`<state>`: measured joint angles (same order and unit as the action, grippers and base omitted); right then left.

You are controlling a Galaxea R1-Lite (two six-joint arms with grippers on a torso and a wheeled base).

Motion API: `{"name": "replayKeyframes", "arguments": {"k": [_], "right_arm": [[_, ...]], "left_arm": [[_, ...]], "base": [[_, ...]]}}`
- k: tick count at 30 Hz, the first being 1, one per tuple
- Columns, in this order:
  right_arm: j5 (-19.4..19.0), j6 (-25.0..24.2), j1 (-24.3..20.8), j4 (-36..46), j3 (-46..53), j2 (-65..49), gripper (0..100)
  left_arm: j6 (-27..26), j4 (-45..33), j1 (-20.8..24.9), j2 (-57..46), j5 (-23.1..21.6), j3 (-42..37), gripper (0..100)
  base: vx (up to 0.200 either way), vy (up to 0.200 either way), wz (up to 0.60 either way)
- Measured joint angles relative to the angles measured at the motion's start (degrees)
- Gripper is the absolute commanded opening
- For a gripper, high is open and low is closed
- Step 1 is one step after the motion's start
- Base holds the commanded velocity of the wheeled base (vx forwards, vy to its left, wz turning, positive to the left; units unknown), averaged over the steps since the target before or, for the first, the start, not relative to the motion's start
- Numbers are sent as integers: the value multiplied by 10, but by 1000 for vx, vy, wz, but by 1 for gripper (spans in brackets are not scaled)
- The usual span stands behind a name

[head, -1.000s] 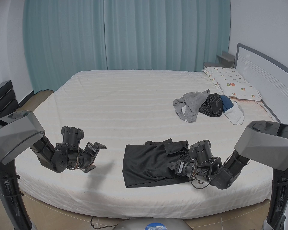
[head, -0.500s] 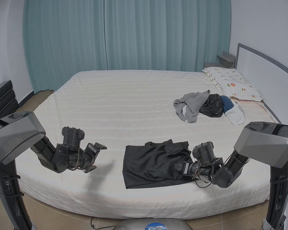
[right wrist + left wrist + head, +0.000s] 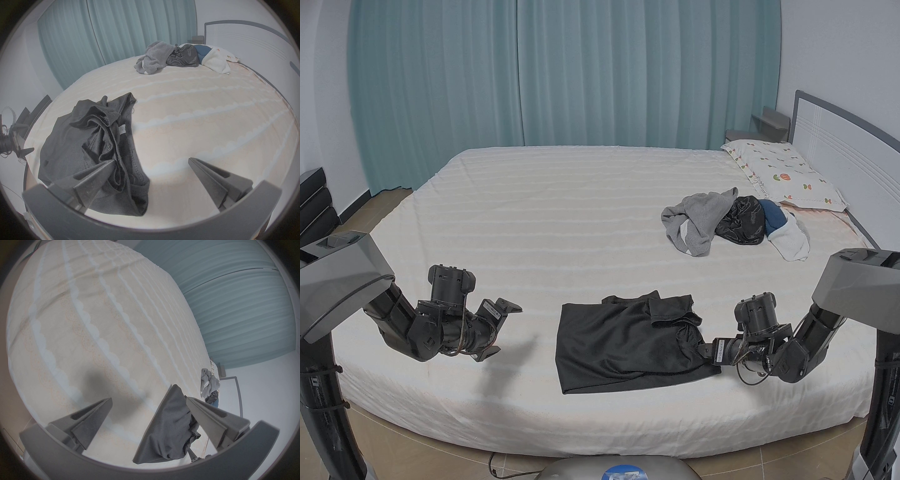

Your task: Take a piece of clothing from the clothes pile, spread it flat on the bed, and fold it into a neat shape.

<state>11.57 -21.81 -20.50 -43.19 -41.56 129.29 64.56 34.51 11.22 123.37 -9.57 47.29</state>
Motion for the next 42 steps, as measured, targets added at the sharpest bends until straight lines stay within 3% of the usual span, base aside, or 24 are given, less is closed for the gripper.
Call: {"name": "replayKeyframes", "arguments": {"k": [9,18,27,37,42], "right_arm": [[-30,9,28,-6,9,-34,100],[-54,-66,-18,-28,-4,-30,100],[-54,-65,-33,-50,-18,15,100],[-45,-5,7,-42,3,13,100],[-45,49,28,-39,31,-8,100]], "left_arm": [[-1,0,0,0,1,0,100],[-2,0,0,1,1,0,100],[-3,1,1,3,1,1,100],[-3,0,2,3,1,1,100],[-2,0,1,3,3,1,100]], "base": [[0,0,0],[0,0,0],[0,0,0],[0,0,0],[0,0,0]]}}
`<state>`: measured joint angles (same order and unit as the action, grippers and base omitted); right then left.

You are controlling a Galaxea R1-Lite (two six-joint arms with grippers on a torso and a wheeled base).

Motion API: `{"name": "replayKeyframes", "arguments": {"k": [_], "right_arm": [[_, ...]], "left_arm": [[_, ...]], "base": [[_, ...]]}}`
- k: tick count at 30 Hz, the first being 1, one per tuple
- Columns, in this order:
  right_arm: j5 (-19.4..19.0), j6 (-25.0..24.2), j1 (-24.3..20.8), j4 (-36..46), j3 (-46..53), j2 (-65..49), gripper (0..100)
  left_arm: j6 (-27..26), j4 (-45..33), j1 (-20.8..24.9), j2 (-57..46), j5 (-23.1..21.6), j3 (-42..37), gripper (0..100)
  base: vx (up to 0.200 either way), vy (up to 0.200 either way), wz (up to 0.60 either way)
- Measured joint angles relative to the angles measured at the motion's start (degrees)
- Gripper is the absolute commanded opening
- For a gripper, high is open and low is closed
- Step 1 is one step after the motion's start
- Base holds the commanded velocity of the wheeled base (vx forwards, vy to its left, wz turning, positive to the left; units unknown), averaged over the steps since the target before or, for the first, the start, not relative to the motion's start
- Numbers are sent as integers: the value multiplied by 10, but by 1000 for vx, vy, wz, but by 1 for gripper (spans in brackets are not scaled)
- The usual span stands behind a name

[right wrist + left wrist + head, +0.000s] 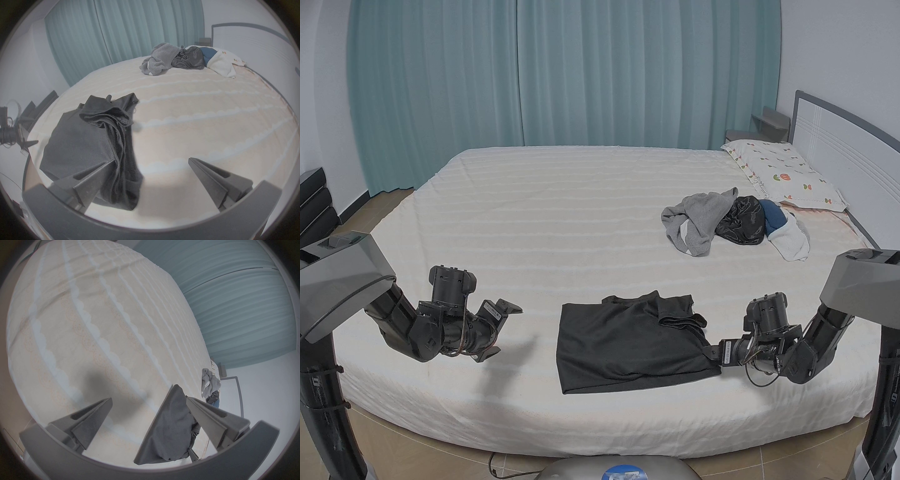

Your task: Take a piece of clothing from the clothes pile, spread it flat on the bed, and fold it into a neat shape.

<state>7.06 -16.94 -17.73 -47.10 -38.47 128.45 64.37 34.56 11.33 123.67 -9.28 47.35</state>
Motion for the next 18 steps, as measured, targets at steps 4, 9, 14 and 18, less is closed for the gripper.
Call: {"name": "replayKeyframes", "arguments": {"k": [4,9,14,18], "right_arm": [[0,28,21,1,19,-14,100],[-1,29,30,-5,25,-27,100],[-15,7,28,-6,22,-42,100],[-34,-33,21,-7,15,-56,100]], "left_arm": [[2,0,0,0,1,0,100],[3,0,-1,0,1,0,100],[4,0,-1,0,2,0,100],[3,0,-1,0,2,1,100]], "base": [[0,0,0],[0,0,0],[0,0,0],[100,0,0]]}}
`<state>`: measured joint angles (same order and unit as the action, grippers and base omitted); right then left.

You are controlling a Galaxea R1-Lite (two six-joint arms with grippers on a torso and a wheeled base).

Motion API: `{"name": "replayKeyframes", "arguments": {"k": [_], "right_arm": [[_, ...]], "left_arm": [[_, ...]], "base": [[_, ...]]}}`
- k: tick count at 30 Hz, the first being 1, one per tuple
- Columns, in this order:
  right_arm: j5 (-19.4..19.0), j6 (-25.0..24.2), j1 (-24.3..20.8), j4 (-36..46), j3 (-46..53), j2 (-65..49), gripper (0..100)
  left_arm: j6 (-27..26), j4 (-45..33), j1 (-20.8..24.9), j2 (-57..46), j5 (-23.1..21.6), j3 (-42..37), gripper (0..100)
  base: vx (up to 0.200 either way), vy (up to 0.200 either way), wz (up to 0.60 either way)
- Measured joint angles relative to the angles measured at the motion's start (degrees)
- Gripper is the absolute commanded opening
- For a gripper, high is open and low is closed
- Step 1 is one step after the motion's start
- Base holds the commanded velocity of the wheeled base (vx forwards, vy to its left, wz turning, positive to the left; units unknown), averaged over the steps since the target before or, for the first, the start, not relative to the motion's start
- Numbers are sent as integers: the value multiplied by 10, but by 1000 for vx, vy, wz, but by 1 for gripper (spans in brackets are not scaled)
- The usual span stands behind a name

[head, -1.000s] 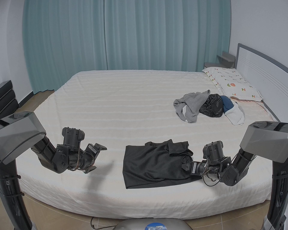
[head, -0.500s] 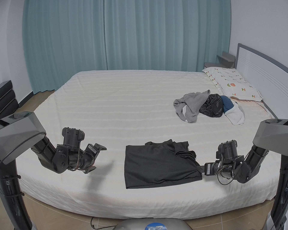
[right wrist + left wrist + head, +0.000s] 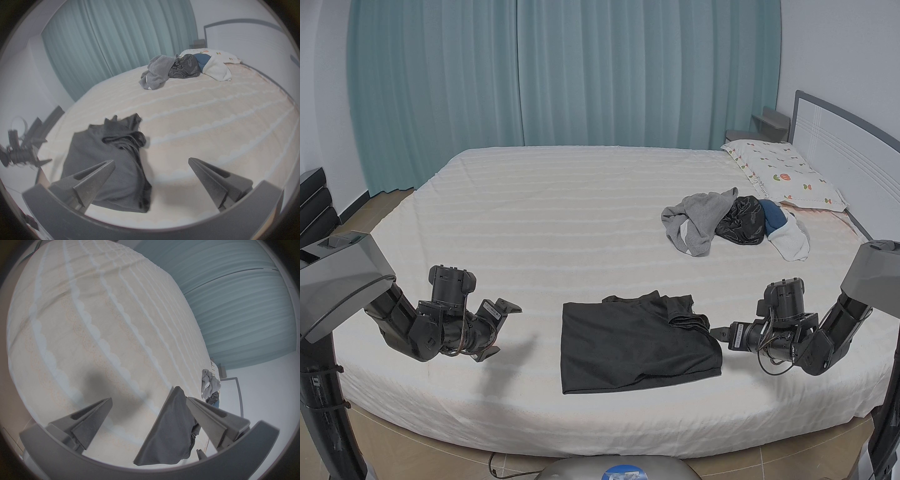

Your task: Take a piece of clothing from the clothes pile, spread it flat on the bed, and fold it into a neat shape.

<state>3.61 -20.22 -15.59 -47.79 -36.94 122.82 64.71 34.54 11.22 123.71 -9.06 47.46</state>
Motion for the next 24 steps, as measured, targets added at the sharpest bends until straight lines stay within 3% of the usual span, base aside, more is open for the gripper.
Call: {"name": "replayKeyframes", "arguments": {"k": [7,13,24], "right_arm": [[-30,-96,-22,0,-32,-13,100],[-50,-184,-60,3,-72,-10,100],[-112,-270,-134,2,-118,20,100]], "left_arm": [[-4,0,0,0,-1,1,100],[-4,1,0,0,0,0,100],[-4,1,0,0,1,-1,100]], "base": [[200,0,0],[0,0,0],[0,0,0]]}}
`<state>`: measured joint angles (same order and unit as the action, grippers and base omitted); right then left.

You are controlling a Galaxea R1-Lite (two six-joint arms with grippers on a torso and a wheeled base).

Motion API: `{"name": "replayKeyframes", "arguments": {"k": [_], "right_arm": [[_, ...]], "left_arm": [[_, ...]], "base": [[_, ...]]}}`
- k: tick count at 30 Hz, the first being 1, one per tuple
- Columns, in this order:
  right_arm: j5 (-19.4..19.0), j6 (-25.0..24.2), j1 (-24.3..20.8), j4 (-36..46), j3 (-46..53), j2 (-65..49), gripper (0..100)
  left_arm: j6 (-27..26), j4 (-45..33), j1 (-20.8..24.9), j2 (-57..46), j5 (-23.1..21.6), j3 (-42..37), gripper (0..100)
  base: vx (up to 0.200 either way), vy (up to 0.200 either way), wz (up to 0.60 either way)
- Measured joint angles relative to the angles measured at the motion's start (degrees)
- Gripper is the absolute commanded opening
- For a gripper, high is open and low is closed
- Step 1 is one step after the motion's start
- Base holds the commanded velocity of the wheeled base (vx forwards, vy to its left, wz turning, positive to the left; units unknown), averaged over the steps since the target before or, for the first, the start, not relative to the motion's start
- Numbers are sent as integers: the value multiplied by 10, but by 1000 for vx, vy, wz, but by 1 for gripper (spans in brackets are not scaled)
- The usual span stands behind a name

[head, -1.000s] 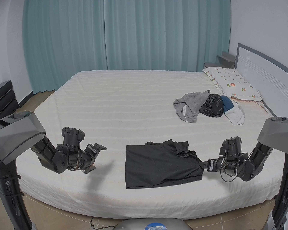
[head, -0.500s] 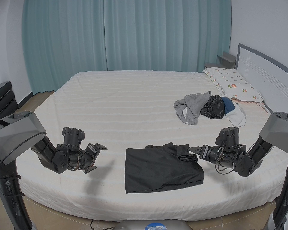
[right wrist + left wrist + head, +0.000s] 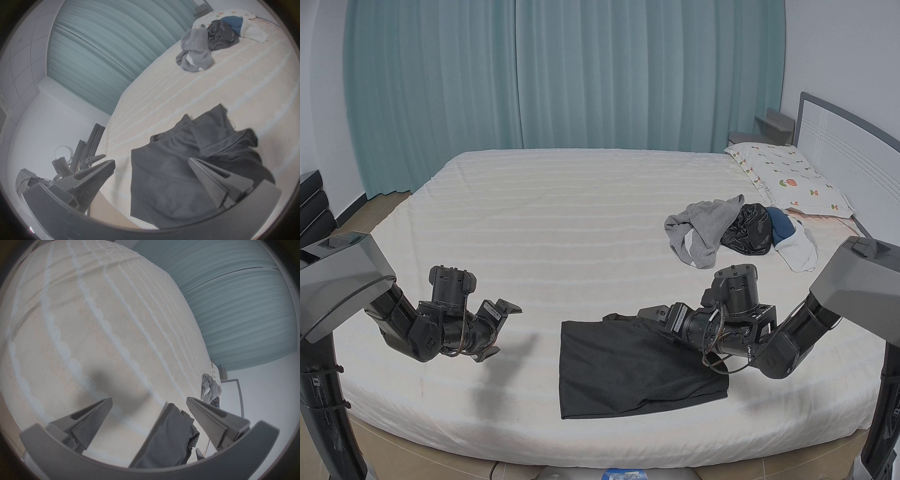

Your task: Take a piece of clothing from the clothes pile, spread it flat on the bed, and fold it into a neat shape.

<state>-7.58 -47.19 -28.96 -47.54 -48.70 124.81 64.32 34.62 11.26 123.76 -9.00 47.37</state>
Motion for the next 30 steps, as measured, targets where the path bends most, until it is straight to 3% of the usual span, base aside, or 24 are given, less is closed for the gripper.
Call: {"name": "replayKeyframes", "arguments": {"k": [9,16,24,30], "right_arm": [[-22,-2,-7,7,-15,22,100],[-24,-2,21,33,-49,52,100],[23,5,53,30,-80,78,100],[29,7,89,30,-94,85,100]], "left_arm": [[0,0,0,0,0,0,100],[-1,0,1,0,0,1,100],[-1,0,1,1,0,1,100],[-2,0,1,1,0,1,100]], "base": [[0,0,0],[0,0,0],[0,0,0],[0,0,0]]}}
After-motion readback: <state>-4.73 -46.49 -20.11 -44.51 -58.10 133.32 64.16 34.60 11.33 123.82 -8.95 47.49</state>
